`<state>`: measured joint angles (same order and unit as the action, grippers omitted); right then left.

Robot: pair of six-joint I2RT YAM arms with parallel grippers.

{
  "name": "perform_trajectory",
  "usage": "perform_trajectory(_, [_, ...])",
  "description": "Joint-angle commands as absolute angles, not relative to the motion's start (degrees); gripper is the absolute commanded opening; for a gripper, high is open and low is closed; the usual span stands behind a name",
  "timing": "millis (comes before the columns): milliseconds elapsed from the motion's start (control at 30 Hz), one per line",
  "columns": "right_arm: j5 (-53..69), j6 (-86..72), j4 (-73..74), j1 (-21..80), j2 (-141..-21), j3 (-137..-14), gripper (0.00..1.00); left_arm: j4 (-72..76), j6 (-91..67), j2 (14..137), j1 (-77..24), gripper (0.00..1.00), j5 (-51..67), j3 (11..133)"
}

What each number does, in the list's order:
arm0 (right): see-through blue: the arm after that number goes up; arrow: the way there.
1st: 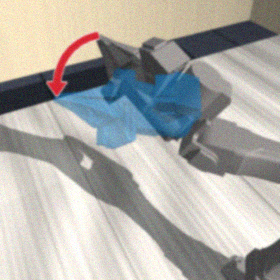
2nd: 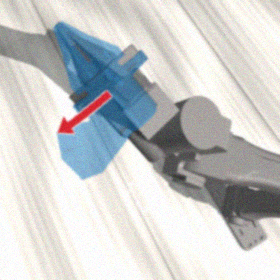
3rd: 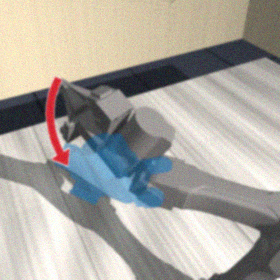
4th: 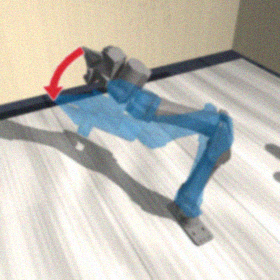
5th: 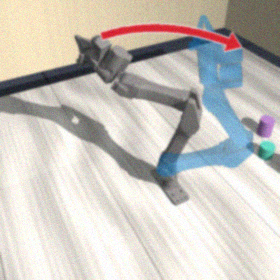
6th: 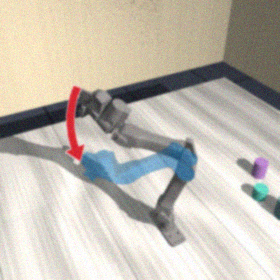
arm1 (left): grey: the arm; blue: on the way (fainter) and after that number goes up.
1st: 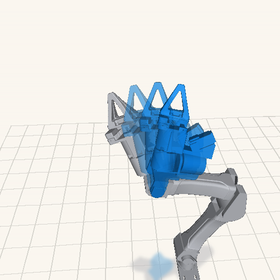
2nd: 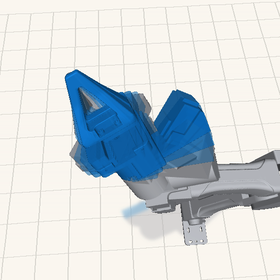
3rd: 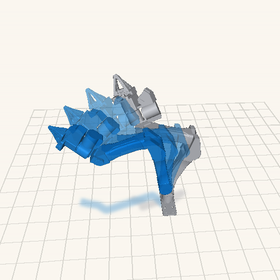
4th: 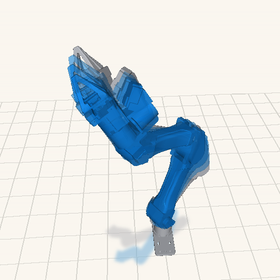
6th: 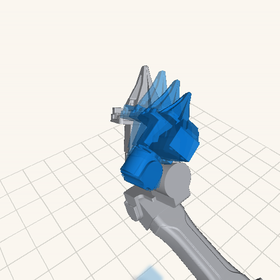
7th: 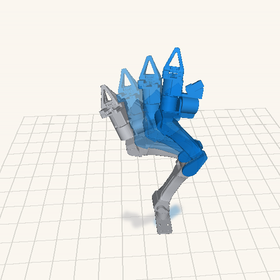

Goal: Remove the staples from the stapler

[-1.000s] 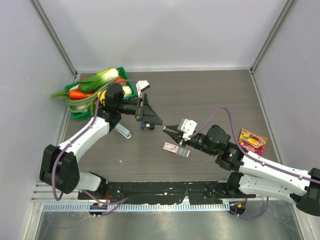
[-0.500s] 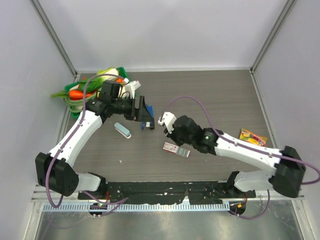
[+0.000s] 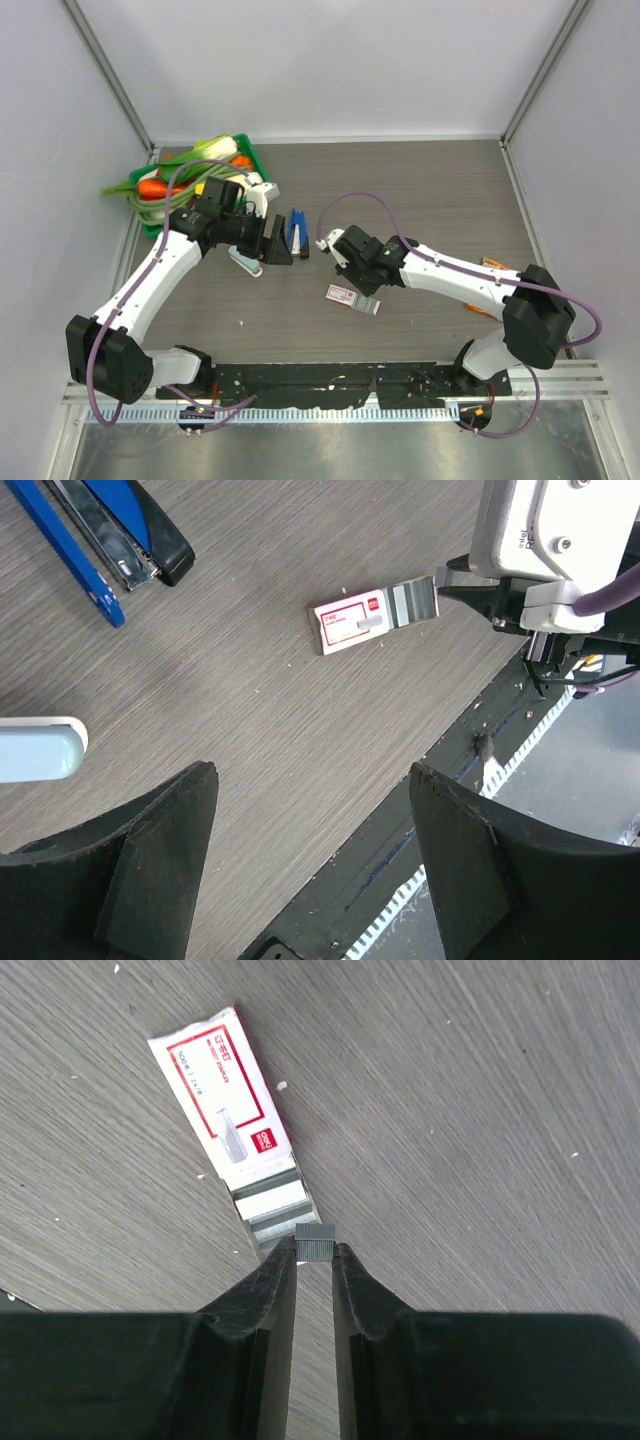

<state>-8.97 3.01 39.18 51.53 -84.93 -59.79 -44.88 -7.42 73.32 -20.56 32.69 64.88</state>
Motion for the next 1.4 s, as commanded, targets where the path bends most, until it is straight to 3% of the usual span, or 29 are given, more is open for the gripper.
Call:
perform_trajectory(0, [-7.82,1.93,42.19,51.68,-85.25,-60.21,0.05,-45.70,-5.71,71.81,-20.57,0.80,32.17,64.78])
perform_trajectory(1367, [-3.87,4.04,40.52,51.77,-93.96,-59.59,0.08,-44.91,-5.45,68.99,-21.97,0.80,31.02,63.37])
